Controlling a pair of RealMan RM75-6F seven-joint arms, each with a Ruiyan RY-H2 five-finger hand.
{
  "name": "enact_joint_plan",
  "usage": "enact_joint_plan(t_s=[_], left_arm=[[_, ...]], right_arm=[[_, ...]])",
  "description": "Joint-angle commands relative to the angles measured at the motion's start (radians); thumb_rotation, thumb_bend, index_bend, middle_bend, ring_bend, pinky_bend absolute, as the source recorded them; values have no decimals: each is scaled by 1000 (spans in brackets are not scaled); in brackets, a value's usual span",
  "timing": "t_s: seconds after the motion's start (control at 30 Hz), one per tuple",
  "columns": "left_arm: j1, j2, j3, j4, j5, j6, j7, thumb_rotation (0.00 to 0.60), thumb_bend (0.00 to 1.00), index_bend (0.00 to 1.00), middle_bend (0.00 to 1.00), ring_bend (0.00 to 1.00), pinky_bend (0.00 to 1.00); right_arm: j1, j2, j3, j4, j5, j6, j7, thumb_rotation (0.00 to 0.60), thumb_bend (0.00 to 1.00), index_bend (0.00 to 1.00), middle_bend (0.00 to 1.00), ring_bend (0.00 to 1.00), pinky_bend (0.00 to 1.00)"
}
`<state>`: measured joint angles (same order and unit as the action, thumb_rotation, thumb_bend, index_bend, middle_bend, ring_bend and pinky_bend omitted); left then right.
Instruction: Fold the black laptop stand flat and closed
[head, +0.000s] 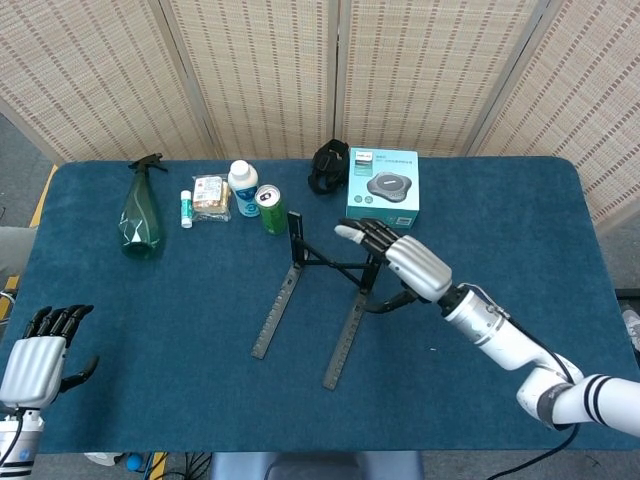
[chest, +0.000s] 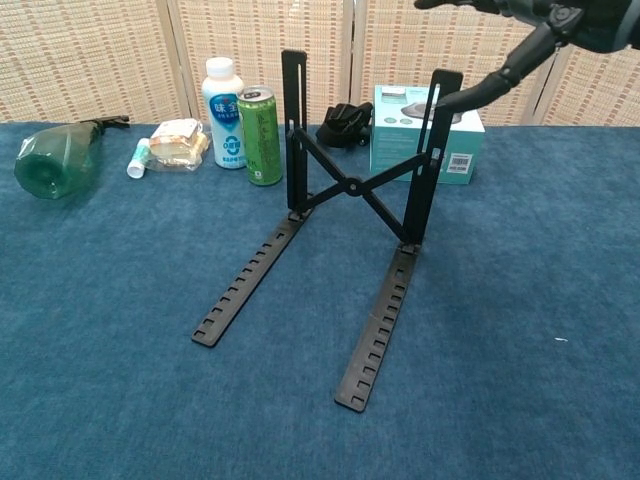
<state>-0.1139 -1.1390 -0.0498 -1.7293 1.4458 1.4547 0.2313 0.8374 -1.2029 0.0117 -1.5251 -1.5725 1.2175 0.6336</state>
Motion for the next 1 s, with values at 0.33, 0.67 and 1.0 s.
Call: enact_joint_plan(t_s=[0.33, 0.67, 1.0], left_arm=[[-11, 0, -4, -12, -3, -10, 17, 600, 242, 160, 165, 151, 71], [-11, 4, -1, -24, -9, -11, 29, 600, 242, 160, 164, 151, 71], [-22, 7, -6, -33, -12, -22, 38, 600, 242, 160, 165, 151, 71]], right_arm=[[-58, -18, 19, 82, 61, -89, 282, 600, 0, 0, 0, 0, 0], [-45, -63, -5, 194, -34, -137, 595, 600, 0, 0, 0, 0, 0], [-34, -62, -69, 232, -173, -73, 780, 600, 0, 0, 4, 0, 0]])
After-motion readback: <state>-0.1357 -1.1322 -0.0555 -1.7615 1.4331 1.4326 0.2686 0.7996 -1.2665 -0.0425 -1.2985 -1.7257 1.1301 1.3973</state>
